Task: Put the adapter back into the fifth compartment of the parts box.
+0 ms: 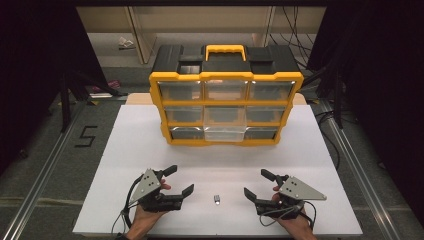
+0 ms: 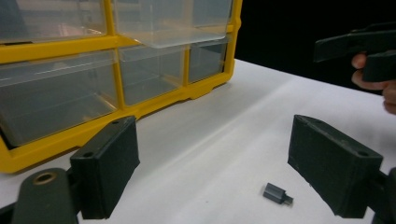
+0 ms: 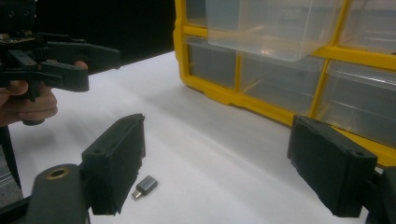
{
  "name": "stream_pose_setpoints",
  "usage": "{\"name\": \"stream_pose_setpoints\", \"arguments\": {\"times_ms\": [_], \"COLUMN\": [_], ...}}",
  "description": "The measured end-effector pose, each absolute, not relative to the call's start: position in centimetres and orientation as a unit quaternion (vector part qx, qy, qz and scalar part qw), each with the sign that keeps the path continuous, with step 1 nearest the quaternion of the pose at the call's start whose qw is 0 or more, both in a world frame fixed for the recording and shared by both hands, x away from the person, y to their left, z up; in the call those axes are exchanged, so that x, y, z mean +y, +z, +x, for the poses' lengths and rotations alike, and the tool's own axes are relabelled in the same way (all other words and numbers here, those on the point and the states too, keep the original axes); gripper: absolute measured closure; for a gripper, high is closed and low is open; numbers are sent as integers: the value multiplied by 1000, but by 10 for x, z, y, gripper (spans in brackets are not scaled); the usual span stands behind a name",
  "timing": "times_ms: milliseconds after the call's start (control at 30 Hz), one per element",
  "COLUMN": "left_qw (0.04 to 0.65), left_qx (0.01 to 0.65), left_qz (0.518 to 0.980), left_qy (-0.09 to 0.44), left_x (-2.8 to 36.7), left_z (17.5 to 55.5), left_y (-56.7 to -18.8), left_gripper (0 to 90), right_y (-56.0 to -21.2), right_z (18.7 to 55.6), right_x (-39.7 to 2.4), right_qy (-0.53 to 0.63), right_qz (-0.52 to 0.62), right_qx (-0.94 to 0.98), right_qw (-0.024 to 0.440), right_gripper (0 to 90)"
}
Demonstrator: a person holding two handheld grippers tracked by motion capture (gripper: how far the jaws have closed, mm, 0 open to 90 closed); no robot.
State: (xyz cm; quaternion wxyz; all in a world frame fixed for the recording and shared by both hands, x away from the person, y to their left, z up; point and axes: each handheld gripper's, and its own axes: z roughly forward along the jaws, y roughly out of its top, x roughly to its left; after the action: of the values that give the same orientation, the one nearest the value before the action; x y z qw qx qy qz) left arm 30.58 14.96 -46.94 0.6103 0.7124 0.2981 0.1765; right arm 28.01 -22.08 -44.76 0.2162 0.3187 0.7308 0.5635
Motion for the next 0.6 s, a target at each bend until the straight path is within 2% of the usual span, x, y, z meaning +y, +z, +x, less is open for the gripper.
{"name": "stream_pose_setpoints", "arguments": {"times_ms": [600], "left_qw": [606], "left_qx": [291], "left_qz": [717], "left_qy": [184], "left_x": [148], "left_z": [304], "left_y": [-469], "left_gripper": [160], "right_y": [-443], "right_z": [288], "right_x": [-208], "right_qy": [547], "right_qz": [306], "right_qx": [750], "right_qw": [210], "right_gripper": [232]}}
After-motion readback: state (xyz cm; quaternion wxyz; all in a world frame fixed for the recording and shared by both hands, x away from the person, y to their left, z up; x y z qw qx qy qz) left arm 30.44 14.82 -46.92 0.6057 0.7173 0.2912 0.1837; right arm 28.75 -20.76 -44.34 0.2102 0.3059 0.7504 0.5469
